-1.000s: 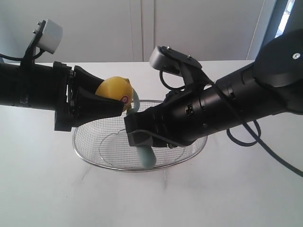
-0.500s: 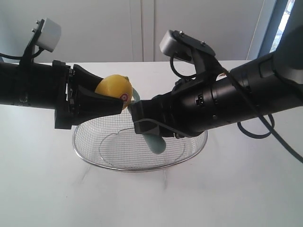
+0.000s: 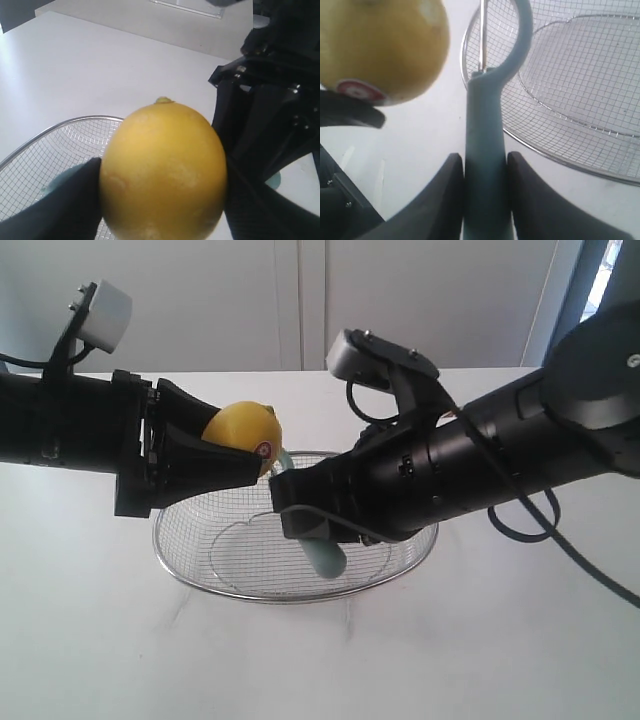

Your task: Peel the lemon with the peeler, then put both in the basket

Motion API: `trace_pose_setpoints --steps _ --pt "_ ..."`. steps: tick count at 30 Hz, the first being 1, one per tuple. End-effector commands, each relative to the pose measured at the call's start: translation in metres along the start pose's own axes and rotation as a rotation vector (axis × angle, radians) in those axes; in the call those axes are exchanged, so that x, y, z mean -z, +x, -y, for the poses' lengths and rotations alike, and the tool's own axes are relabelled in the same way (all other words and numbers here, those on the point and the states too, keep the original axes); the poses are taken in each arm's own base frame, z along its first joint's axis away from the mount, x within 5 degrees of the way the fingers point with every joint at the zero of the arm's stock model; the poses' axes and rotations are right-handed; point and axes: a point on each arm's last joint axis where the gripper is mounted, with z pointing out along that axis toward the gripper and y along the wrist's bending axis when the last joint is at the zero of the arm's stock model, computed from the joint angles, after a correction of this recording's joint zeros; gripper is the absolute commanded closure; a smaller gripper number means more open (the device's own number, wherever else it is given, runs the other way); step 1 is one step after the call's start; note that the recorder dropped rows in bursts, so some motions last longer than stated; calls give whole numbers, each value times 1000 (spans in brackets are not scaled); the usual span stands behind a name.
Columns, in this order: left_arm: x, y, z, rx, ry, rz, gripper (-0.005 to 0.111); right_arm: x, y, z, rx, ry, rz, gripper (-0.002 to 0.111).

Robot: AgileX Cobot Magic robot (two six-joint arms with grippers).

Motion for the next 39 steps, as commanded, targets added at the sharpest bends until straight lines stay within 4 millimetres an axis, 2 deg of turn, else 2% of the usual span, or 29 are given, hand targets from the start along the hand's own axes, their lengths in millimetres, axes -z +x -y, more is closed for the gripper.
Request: trace_pose_setpoints --steps 1,7,11,22,28,39 --pt "0 -2 4 11 24 31 107 -9 1 6 -13 14 -23 108" --pt "0 -2 4 11 24 31 107 -19 4 10 -27 20 -67 108" --pt "0 -3 4 13 23 34 107 -18 4 9 -35 12 -68 108" --pt "0 -3 4 -1 25 35 107 7 0 -3 -20 -14 6 108" --pt "0 -3 4 -2 28 36 107 15 -2 0 -28 53 42 108" --pt "0 -3 5 -2 30 37 107 42 -6 -9 -18 58 160 108"
